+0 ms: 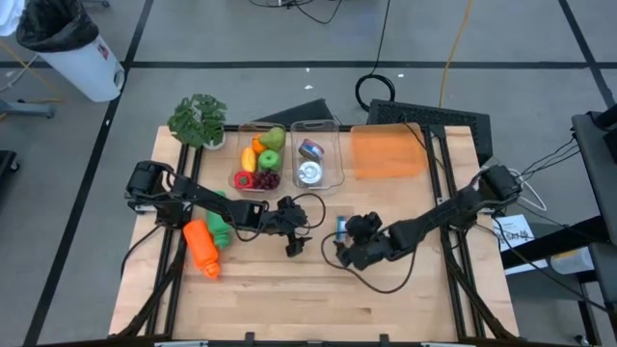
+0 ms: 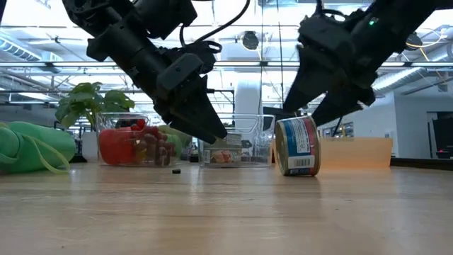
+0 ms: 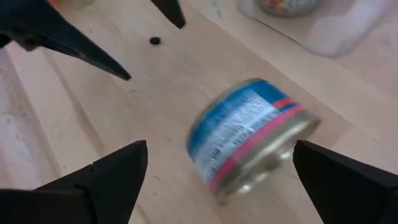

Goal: Pick & Place Food Item
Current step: Put the blue pink tuna can into the right transparent bin

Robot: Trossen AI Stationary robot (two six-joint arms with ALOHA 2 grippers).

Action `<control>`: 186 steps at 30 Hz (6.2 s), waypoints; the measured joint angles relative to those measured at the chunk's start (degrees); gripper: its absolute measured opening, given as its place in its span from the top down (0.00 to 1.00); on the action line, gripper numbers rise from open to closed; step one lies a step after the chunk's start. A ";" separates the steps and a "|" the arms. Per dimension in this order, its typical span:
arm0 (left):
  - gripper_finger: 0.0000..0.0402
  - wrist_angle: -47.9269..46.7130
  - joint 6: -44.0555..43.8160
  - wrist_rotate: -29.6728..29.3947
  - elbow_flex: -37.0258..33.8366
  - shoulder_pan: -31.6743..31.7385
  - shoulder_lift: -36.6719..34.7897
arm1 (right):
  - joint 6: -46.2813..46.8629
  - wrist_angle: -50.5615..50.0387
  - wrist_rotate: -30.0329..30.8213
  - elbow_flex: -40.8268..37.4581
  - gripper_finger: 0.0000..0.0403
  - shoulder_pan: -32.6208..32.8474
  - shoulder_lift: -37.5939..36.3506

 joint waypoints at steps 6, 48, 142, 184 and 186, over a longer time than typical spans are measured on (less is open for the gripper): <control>0.10 0.64 1.94 -0.02 0.01 0.00 0.00 | 2.22 4.47 1.36 0.18 0.05 -0.95 6.21; 0.10 0.51 4.98 -1.72 0.01 3.23 0.00 | -15.10 14.87 6.24 -7.76 0.48 -6.52 5.60; 0.16 11.10 41.91 -15.06 0.15 16.97 -2.97 | -56.98 18.21 -12.95 -10.97 0.27 -19.24 -27.03; 0.40 4.70 43.91 -23.19 -0.03 15.99 -4.82 | -54.27 17.79 -13.15 -10.97 0.27 -19.22 -27.06; 0.42 4.57 45.86 -23.37 -0.07 16.04 -4.66 | -54.27 17.79 -13.15 -10.97 0.27 -19.22 -27.06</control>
